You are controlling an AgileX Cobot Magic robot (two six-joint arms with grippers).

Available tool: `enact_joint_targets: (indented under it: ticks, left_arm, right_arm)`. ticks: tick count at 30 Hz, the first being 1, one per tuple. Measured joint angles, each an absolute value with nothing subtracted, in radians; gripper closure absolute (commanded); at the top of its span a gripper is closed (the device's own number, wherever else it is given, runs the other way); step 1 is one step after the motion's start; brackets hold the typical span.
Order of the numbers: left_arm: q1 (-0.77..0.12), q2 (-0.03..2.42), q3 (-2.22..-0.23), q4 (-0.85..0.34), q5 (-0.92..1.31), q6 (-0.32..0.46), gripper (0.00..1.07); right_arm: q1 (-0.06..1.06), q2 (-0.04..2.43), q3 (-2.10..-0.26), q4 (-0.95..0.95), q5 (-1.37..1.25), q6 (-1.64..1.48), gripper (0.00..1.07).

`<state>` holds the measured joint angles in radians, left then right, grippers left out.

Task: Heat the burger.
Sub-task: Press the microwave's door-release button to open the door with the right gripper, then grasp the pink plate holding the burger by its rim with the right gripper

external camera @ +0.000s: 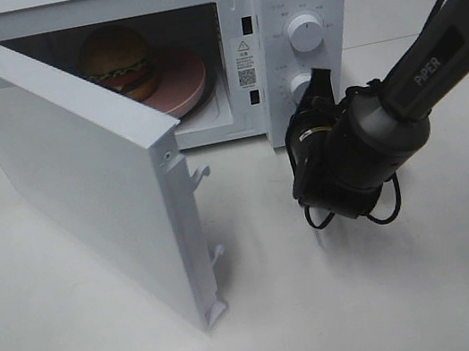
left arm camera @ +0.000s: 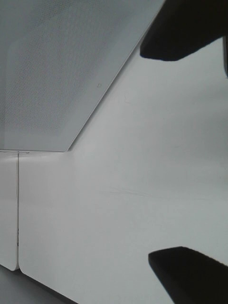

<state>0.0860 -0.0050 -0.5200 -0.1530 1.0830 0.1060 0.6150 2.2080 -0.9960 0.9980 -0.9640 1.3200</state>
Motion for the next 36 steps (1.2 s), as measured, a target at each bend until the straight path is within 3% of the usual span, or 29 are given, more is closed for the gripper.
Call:
enact_joint_targets:
  ticks: [18, 36]
  left_arm:
    - [0.086, -0.005, -0.520, -0.153, 1.083, 0.106, 0.07]
    - [0.086, -0.005, -0.520, -0.153, 1.083, 0.106, 0.07]
  right_arm:
    - [0.580, 2.045, -0.859, 0.840, -0.864, 1.265, 1.07]
    - [0.579, 1.781, -0.667, 0.669, -0.520, 0.810, 1.07]
